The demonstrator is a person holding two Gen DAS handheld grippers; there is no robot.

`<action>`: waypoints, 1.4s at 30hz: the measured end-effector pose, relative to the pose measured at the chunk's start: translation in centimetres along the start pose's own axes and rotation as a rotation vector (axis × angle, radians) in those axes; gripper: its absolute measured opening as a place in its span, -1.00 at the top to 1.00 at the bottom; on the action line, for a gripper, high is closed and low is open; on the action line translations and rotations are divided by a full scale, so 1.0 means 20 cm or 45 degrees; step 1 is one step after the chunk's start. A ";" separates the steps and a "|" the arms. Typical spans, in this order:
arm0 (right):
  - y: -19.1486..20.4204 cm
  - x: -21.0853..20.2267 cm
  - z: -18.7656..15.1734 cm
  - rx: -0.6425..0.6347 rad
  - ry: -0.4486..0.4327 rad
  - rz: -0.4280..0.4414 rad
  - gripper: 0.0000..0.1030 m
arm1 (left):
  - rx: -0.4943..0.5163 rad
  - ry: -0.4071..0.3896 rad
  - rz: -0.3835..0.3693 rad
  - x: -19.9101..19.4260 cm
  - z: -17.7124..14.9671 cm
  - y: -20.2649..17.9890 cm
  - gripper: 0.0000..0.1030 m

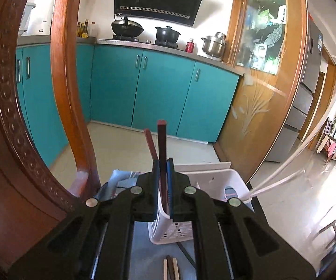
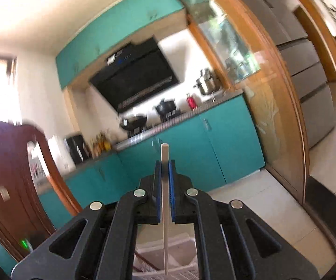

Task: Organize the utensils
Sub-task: 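Open both tools to drop the chopsticks into the holder, then bring both tools back down to the chopsticks on the cloth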

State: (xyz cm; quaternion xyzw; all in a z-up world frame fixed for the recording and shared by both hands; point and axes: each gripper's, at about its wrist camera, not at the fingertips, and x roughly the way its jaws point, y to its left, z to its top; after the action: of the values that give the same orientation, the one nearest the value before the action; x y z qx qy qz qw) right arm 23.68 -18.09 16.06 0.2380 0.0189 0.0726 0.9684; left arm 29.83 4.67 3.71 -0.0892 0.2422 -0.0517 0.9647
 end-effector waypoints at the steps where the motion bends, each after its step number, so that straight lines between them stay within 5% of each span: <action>1: -0.01 -0.03 0.02 0.015 -0.042 0.000 0.87 | 0.001 0.002 0.000 0.00 -0.02 0.00 0.86; 6: 0.00 -0.03 -0.06 -0.098 -0.154 -0.046 0.87 | 0.020 0.028 0.001 -0.01 -0.08 -0.01 0.86; 11: -0.02 0.15 -0.22 -0.158 0.060 -0.031 0.87 | 0.043 0.032 0.009 -0.02 -0.10 -0.01 0.86; 15: -0.01 0.18 -0.30 -0.206 0.171 -0.041 0.81 | 0.030 -0.018 0.022 -0.09 -0.08 0.00 0.29; 19: 0.03 0.12 -0.30 -0.248 0.186 -0.023 0.13 | 0.003 -0.077 -0.010 -0.18 -0.05 0.02 0.11; 24: 0.11 -0.09 -0.22 -0.256 0.137 0.068 -0.01 | 0.014 -0.098 -0.077 -0.31 -0.06 0.01 -0.30; 28: 0.19 -0.27 -0.24 -0.331 0.219 0.301 -0.01 | 0.167 0.032 -0.191 -0.37 -0.15 -0.05 -0.50; 31: 0.19 -0.30 -0.40 -0.441 0.397 0.433 -0.01 | 0.297 0.125 -0.167 -0.37 -0.29 -0.09 -0.73; 36: 0.07 -0.13 -0.70 -0.549 0.793 0.131 -0.01 | 0.431 0.435 0.071 -0.17 -0.62 -0.06 -0.86; 38: 0.02 -0.10 -0.74 -0.557 0.849 0.040 -0.01 | 0.407 0.570 0.174 -0.08 -0.70 0.00 -0.86; 42: -0.02 -0.06 -0.82 -0.596 0.957 -0.068 -0.11 | 0.374 0.636 0.208 -0.02 -0.75 0.05 -0.87</action>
State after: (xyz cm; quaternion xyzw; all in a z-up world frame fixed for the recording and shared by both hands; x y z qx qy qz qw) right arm 21.46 -11.09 1.36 -0.0314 0.3589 0.1315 0.9235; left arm 22.31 3.57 -9.34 0.0865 0.4685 -0.0288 0.8788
